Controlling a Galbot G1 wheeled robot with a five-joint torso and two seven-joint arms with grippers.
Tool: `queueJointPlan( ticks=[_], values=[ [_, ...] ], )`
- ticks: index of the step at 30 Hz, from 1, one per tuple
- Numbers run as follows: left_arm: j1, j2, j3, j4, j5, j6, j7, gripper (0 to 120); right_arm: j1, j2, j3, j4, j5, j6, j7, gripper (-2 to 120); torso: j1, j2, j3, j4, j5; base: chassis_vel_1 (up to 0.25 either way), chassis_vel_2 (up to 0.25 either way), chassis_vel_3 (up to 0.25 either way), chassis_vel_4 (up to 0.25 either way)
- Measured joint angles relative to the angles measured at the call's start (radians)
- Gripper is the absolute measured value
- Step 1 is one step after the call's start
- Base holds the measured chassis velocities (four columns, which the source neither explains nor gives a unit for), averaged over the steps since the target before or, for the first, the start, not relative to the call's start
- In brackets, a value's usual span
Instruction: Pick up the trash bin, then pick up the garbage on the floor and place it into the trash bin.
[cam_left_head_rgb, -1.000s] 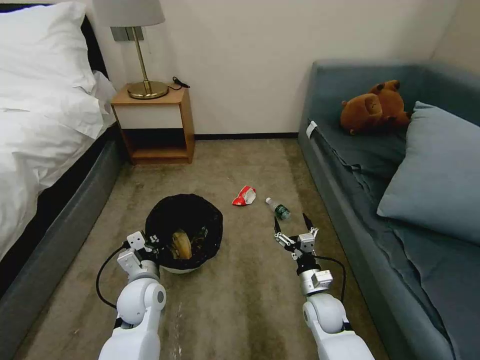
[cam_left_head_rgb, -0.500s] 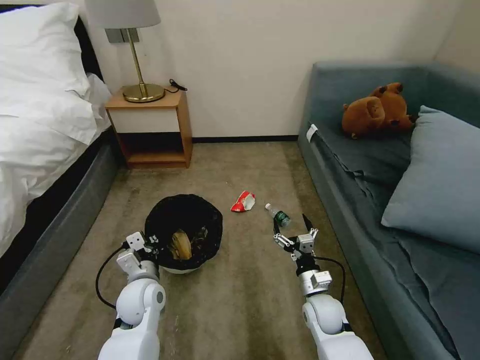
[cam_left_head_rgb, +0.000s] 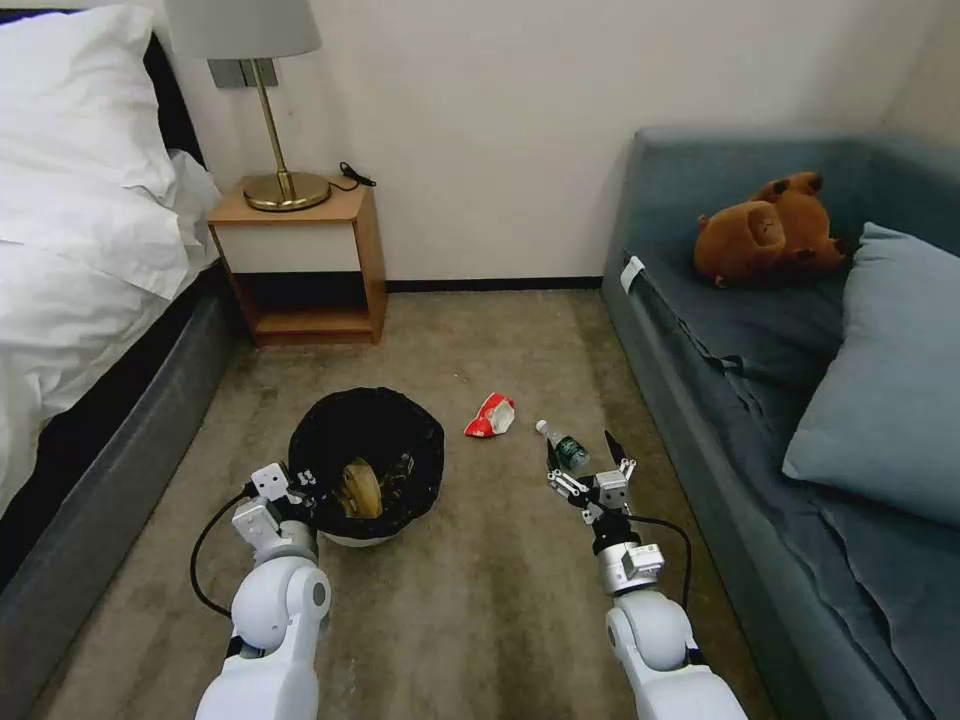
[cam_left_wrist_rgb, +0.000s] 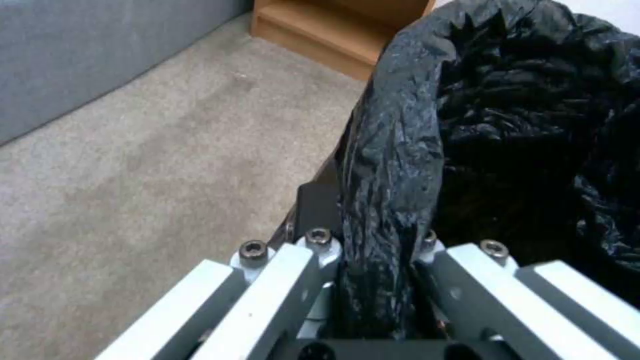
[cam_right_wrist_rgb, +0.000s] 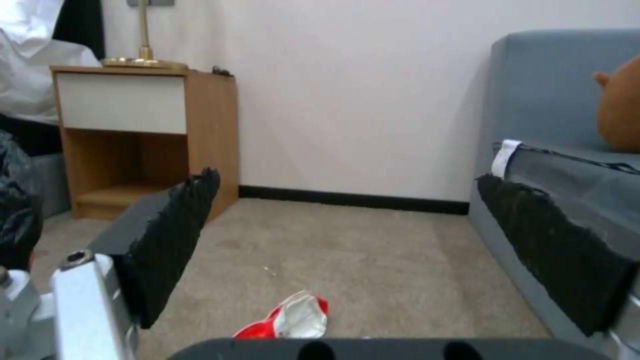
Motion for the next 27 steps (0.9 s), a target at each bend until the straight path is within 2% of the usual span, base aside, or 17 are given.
queueJointPlan(
  ticks=[27],
  values=[
    [0.019, 0.000, -0.008, -0.008, 0.004, -0.009, 0.002, 4, -0.014, -0.003, -0.019, -0.016, -0.018, 0.023, 0.000, 96, 0.000, 0.000, 0.000, 0.0000, 0.0000, -0.077, 0.076, 0.079, -0.080]
  ],
)
